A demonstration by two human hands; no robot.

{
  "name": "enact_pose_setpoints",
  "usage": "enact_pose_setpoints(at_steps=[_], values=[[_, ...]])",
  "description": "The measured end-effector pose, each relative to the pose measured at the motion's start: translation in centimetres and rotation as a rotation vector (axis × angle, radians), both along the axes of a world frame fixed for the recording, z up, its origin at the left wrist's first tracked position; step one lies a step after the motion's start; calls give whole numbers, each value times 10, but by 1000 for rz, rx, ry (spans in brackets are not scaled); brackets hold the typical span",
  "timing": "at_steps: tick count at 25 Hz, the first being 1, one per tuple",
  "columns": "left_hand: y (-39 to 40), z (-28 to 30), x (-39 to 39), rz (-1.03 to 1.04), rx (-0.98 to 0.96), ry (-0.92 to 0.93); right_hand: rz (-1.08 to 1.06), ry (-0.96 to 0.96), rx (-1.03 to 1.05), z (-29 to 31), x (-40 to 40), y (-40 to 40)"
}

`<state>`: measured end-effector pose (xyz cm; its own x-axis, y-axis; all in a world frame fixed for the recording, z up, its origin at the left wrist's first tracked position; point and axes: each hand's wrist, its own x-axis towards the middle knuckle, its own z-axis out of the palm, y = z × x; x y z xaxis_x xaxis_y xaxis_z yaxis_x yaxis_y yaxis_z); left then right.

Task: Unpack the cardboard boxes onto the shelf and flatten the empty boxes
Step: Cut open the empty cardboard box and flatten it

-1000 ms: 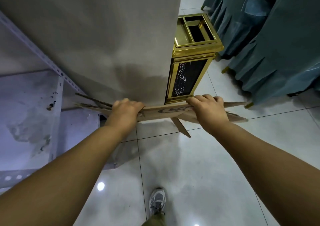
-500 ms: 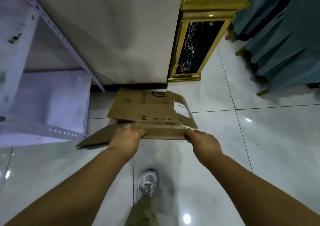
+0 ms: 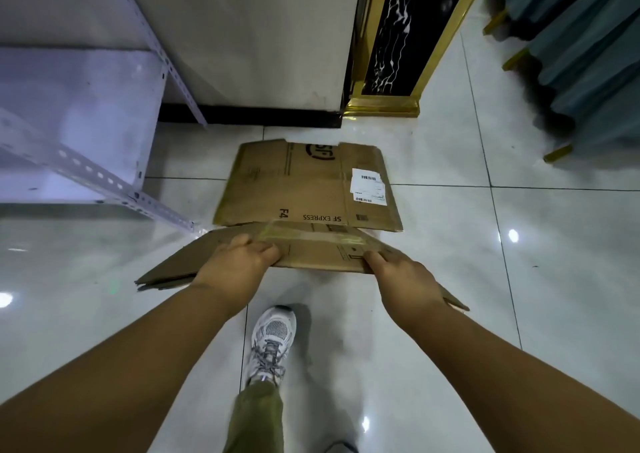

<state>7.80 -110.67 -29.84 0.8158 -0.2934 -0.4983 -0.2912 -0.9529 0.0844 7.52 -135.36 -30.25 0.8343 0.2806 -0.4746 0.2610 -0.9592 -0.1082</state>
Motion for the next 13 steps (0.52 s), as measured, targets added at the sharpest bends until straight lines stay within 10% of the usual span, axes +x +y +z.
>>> enact_pose_setpoints(at_steps=[13], values=[[6,-43,-3,-130,169,257,127,105,-31,-51,-2,-2]])
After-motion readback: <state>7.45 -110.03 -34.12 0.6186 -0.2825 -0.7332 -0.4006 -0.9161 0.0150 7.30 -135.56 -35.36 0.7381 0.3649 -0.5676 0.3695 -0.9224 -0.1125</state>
